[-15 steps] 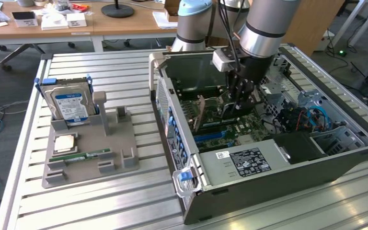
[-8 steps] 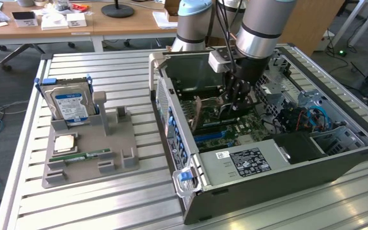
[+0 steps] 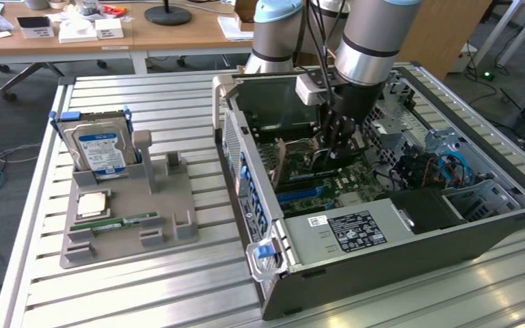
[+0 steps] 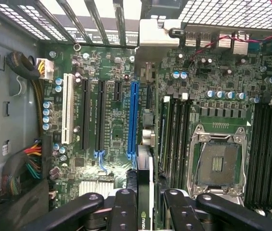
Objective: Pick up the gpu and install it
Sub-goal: 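Insert the gpu into the slot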
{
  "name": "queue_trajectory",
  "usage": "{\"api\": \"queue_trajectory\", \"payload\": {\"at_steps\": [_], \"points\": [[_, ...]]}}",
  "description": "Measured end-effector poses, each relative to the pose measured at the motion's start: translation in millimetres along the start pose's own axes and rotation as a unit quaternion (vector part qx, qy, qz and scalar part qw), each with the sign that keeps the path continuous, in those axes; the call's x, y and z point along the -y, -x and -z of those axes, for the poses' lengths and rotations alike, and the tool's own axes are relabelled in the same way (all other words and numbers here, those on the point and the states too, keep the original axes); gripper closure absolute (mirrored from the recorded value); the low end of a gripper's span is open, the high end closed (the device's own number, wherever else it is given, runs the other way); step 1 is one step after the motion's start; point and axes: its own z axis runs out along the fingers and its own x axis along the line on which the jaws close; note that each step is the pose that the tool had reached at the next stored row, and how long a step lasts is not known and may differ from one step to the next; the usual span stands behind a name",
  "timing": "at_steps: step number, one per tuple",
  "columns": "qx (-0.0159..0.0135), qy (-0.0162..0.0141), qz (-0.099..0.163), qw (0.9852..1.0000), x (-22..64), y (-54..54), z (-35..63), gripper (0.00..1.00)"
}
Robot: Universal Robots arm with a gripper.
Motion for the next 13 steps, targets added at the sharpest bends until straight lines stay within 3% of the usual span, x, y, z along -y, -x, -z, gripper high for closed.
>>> {"api": "queue_trajectory", "payload": {"at_steps": [13], "points": [[0.0,0.0,-0.002,1.0,-0.4,-4.8,0.1,0.74]]}}
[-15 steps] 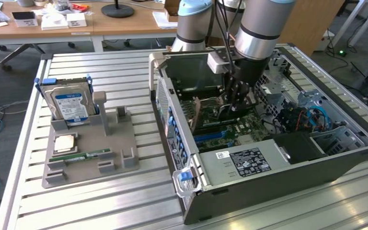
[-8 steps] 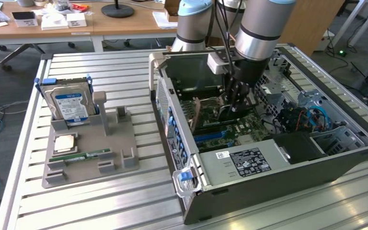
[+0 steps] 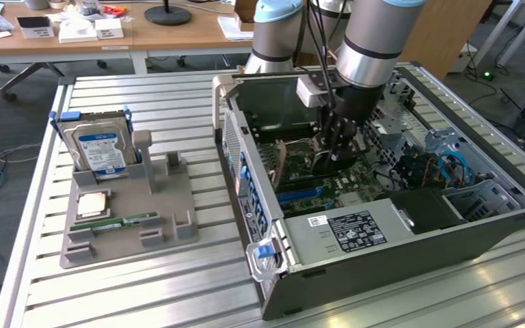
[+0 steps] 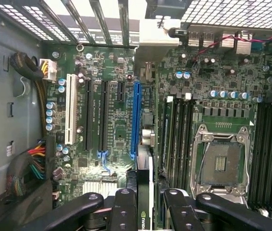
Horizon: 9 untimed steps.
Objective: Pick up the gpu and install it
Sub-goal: 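Insert the gpu into the slot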
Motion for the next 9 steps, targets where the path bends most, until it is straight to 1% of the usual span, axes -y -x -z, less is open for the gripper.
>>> {"api": "queue_trajectory", "payload": {"at_steps": [9], "points": [[0.0,0.0,-0.001,1.0,-2.7,-0.3,-0.2,0.74]]}}
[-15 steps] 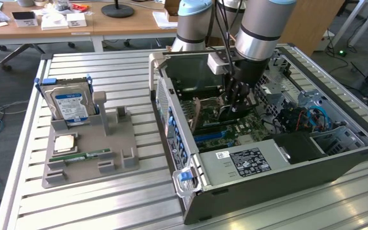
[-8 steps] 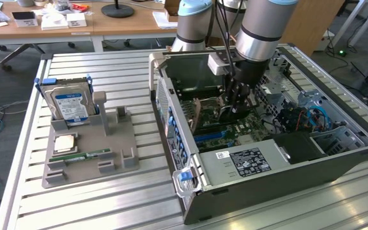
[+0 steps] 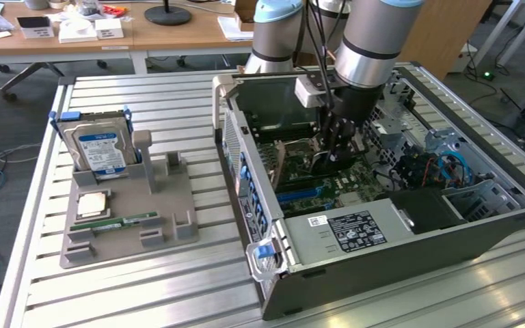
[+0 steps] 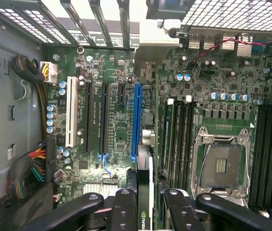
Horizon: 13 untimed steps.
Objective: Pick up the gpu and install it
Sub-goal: 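Insert the gpu into the slot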
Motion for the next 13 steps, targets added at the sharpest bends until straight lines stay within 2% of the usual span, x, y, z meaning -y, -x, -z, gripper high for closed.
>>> {"api": "queue_trajectory", "payload": {"at_steps": [13], "points": [[0.0,-0.0001,0.0,1.0,-0.8,0.1,0.0,0.74]]}}
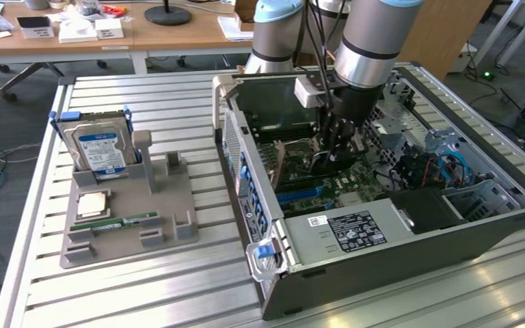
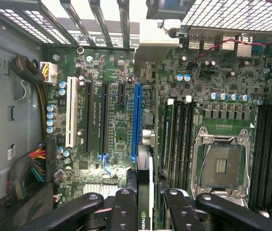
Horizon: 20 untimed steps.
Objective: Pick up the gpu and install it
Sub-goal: 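Insert the gpu into the slot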
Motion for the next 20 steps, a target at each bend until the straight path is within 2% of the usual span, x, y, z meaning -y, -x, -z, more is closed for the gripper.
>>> {"api": "queue_trajectory", "payload": {"at_steps": [7,20], "points": [[-0.0001,0.0,0.0,1.0,-6.5,0.1,-1.4,0.74],[-0.0001,0.0001,0.0,1.0,-10.0,-0.1,-8.3,0.74]]}}
